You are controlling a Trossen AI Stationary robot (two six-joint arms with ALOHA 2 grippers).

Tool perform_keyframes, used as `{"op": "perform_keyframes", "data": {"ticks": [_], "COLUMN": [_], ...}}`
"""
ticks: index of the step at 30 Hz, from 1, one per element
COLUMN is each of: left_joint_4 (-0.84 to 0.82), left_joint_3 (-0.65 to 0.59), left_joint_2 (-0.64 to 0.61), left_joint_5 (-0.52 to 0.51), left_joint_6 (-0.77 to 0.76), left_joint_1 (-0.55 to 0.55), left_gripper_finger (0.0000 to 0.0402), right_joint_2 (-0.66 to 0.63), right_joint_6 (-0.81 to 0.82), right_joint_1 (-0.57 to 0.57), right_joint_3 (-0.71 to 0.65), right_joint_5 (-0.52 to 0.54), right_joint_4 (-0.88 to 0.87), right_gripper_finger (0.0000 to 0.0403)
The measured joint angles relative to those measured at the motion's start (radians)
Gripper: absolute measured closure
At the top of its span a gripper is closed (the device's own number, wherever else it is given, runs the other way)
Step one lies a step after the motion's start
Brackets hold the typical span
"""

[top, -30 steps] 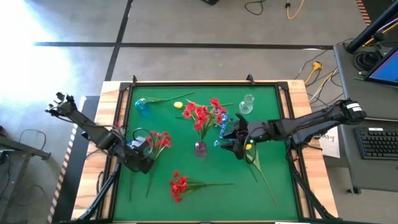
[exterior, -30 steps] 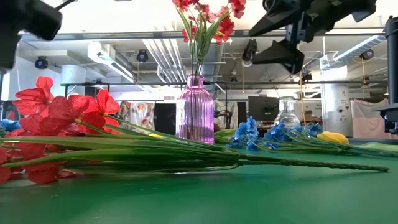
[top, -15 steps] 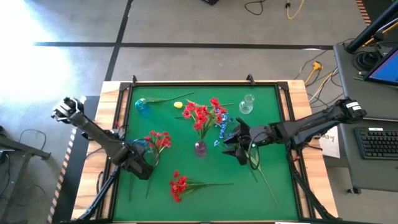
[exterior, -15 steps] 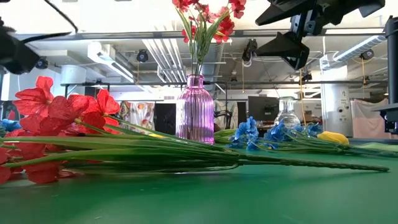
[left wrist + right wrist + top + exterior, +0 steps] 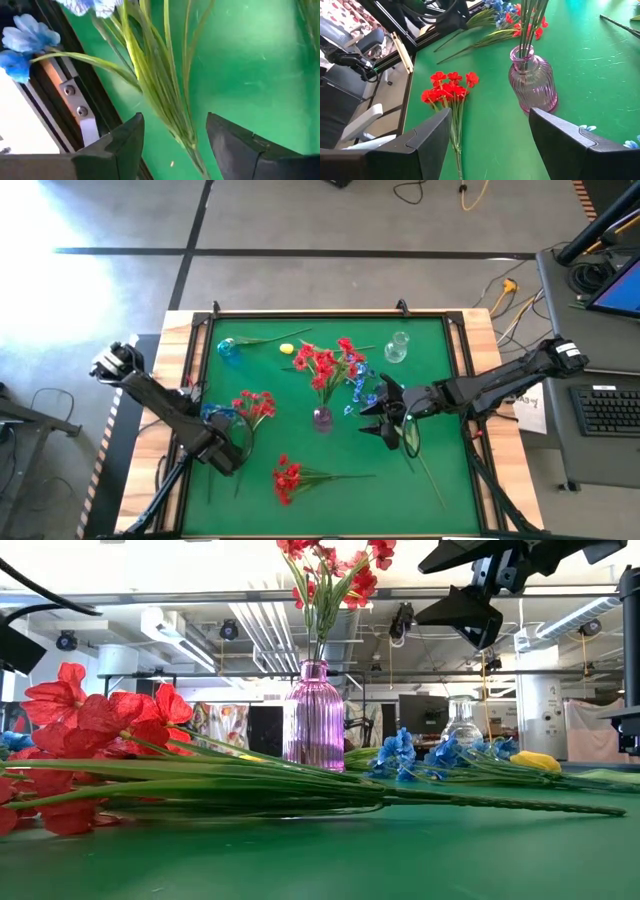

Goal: Sort flowers into vase by color
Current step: Put the bottom left blue flowers into the transparent vase

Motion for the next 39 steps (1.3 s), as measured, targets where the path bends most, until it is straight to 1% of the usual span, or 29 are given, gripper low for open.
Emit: {"op": "perform_keyframes", "data": {"ticks": [5,13,20,23,29,36,39], "left_joint_4": [-0.003,-0.003,0.001,0.007,0.012,0.007,-0.002], "left_joint_3": [0.000,-0.003,-0.009,-0.009,-0.009,0.000,0.019], "left_joint_2": [0.034,0.104,0.127,0.130,0.117,0.076,0.038], "left_joint_5": [-0.039,-0.040,-0.047,-0.055,-0.074,-0.076,-0.098], "left_joint_6": [0.000,0.000,0.014,0.025,0.038,0.048,0.054], "left_joint_1": [0.000,0.000,0.000,0.000,0.000,0.000,0.000], "left_gripper_finger": [0.0225,0.0270,0.0297,0.0321,0.0392,0.0400,0.0401], "right_joint_2": [0.000,0.000,0.000,0.000,0.000,0.000,0.000], "right_joint_6": [0.000,0.000,0.000,0.000,0.000,-0.002,-0.005], "right_joint_1": [0.000,0.006,0.016,0.016,0.018,0.018,0.018], "right_joint_3": [0.000,0.000,0.000,0.000,0.000,0.000,0.000], "right_joint_5": [0.000,0.000,0.000,0.001,0.000,0.000,0.001], "right_joint_4": [0.001,0.002,0.004,0.004,0.004,0.004,0.004], "right_gripper_finger": [0.0143,0.0143,0.0146,0.0147,0.0150,0.0151,0.0154]}}
